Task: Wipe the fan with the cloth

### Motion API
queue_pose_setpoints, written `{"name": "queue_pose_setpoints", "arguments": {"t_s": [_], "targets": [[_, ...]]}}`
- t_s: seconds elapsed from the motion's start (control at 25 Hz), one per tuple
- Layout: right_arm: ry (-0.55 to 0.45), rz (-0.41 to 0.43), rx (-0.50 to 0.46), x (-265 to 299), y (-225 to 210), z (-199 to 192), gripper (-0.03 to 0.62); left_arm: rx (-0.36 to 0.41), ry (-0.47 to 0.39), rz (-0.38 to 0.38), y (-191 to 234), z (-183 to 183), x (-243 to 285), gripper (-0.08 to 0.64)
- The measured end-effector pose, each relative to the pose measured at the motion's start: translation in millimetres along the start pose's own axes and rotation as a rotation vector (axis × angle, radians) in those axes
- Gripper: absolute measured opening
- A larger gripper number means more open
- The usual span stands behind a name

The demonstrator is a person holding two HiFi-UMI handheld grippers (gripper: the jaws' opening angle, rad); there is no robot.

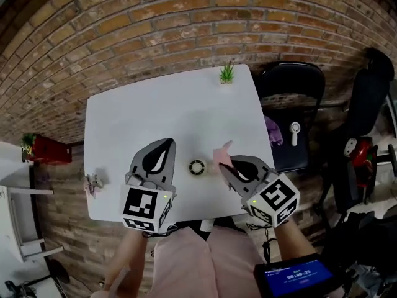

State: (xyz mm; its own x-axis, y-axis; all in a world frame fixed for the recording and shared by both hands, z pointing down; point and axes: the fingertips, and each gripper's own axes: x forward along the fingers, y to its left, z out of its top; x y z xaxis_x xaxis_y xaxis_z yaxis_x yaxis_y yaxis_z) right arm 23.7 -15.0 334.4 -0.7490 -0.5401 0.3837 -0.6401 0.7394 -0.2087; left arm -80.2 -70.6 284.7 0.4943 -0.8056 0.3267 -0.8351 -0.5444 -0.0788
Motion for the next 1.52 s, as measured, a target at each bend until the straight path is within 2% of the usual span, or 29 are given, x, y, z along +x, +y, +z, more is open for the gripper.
{"name": "queue_pose_setpoints", "arguments": {"t_s": [0.08, 0.16, 0.24, 0.32, 0.52, 1.52], "targets": [[-0.098, -0.106, -0.030, 2, -6, 46, 0.037, -0.047, -0.161, 0.147, 21, 39, -22, 0.012], [-0.177, -0.192, -0.083, 4, -5, 85, 0.037, -0.030, -0.287, 0.271, 36, 72, -43, 0.012], [-0.237, -0.232, -0.144, 5, 3, 117, 0.037, -0.005, -0.372, 0.352, 42, 96, -62, 0.012], [-0.282, -0.242, -0.186, 6, 13, 141, 0.035, -0.022, -0.425, 0.391, 43, 114, -74, 0.012], [-0.327, -0.264, -0.245, 8, 20, 166, 0.035, -0.052, -0.463, 0.395, 43, 127, -86, 0.012], [-0.343, -0.268, -0.231, 14, 22, 168, 0.029, -0.053, -0.404, 0.354, 30, 112, -75, 0.012]]}}
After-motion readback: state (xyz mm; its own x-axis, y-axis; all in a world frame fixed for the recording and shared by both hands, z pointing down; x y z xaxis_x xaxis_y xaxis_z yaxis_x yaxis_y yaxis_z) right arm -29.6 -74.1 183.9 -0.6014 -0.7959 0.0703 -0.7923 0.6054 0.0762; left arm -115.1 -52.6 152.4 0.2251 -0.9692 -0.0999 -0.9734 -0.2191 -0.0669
